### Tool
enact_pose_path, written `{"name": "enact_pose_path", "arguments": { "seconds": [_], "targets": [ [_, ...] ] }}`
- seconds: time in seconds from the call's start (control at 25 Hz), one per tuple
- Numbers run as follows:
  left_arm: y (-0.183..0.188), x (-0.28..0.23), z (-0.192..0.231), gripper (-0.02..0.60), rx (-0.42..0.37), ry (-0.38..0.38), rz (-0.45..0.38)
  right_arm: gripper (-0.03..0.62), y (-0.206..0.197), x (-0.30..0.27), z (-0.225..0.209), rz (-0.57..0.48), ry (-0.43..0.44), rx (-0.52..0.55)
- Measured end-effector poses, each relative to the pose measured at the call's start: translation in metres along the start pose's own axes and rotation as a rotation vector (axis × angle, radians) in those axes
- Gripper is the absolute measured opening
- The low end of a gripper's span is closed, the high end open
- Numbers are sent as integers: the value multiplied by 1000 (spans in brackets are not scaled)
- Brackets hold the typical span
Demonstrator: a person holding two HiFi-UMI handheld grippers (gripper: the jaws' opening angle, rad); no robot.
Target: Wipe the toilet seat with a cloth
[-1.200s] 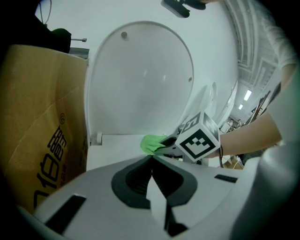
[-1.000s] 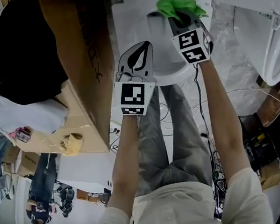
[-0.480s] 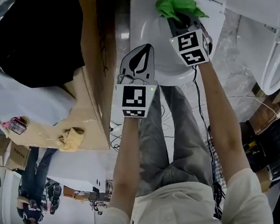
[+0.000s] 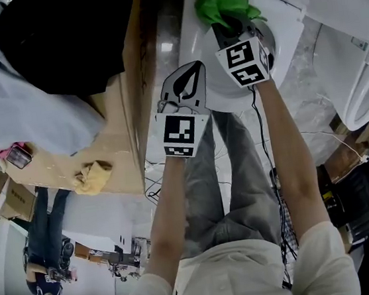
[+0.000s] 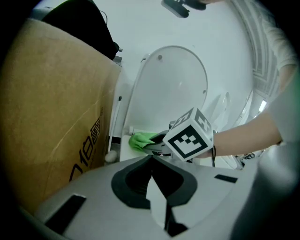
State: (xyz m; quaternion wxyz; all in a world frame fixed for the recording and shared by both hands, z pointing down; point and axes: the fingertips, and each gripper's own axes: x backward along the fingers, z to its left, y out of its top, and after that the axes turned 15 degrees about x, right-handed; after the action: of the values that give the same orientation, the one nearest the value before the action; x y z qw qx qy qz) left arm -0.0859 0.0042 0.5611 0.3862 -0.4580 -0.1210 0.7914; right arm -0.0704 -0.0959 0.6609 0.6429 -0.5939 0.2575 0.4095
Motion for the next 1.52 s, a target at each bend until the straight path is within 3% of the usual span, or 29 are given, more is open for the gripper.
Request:
{"name": "enact_pose_path", "arguments": {
  "seconds": [0.92, 1.2, 1.52],
  "targets": [
    [-25, 71, 8, 12, 44, 127, -94, 44, 24, 3, 101, -45, 219, 82],
    [-18, 107, -9, 12, 43, 169, -157, 44, 49, 66, 104, -150, 177, 62],
    [16, 154, -71, 12, -18, 162, -216, 44, 79, 187, 81, -250, 84, 49]
  ]
}}
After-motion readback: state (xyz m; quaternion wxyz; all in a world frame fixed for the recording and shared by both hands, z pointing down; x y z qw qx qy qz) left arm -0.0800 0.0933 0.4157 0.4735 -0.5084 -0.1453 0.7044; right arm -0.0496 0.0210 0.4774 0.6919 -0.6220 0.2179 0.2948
